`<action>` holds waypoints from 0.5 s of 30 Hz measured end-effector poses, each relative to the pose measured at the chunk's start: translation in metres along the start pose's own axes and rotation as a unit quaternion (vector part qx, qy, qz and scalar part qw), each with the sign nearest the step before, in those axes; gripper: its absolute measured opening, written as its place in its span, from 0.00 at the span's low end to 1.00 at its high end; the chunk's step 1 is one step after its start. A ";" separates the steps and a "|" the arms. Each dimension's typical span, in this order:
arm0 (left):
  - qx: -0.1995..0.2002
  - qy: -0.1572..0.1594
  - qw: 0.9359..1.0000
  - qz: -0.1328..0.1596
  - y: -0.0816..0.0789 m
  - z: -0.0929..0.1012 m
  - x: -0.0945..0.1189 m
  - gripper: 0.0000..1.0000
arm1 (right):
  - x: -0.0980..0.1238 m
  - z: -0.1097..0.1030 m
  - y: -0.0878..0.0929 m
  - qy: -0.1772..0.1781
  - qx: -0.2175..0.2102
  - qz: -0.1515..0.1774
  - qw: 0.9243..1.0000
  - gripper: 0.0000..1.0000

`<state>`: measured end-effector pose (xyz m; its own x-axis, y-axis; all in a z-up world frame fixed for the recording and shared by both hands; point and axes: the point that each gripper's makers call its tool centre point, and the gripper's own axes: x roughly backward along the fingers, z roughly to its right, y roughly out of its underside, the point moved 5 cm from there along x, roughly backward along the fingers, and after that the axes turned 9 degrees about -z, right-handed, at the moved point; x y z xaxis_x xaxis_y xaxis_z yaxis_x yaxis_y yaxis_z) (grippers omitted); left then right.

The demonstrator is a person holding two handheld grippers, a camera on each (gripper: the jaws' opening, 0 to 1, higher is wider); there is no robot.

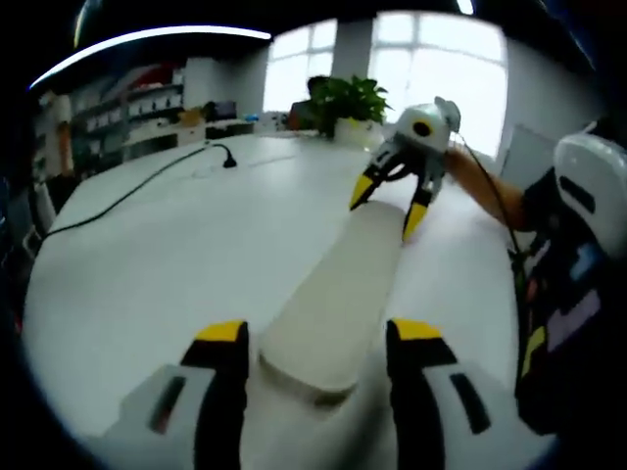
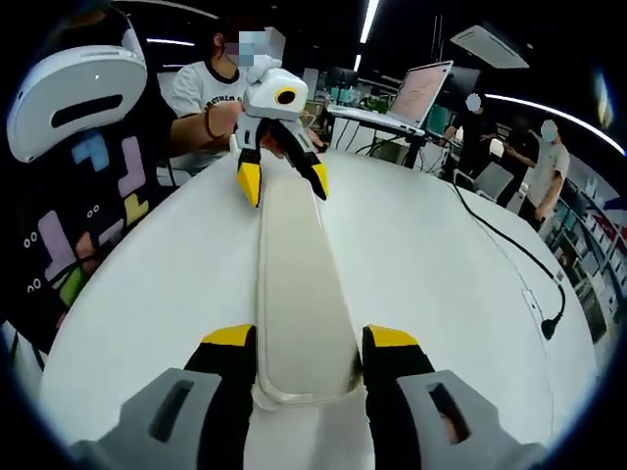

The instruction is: Arrange the utensils inside the cutlery case until each visible utensil rests in its matching compartment.

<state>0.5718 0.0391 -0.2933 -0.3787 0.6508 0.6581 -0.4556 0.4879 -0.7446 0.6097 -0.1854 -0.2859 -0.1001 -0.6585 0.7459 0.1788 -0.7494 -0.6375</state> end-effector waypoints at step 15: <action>-0.005 0.028 1.000 0.001 0.005 -0.003 -0.007 0.50 | 0.020 -0.002 0.026 0.025 -0.061 0.028 0.997 0.41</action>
<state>0.5747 0.0390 -0.3015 -0.3342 0.6825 0.6500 -0.4474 0.4921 -0.7468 0.6100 -0.2182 -0.2884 -0.1429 -0.7002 0.6995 0.0655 -0.7119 -0.6992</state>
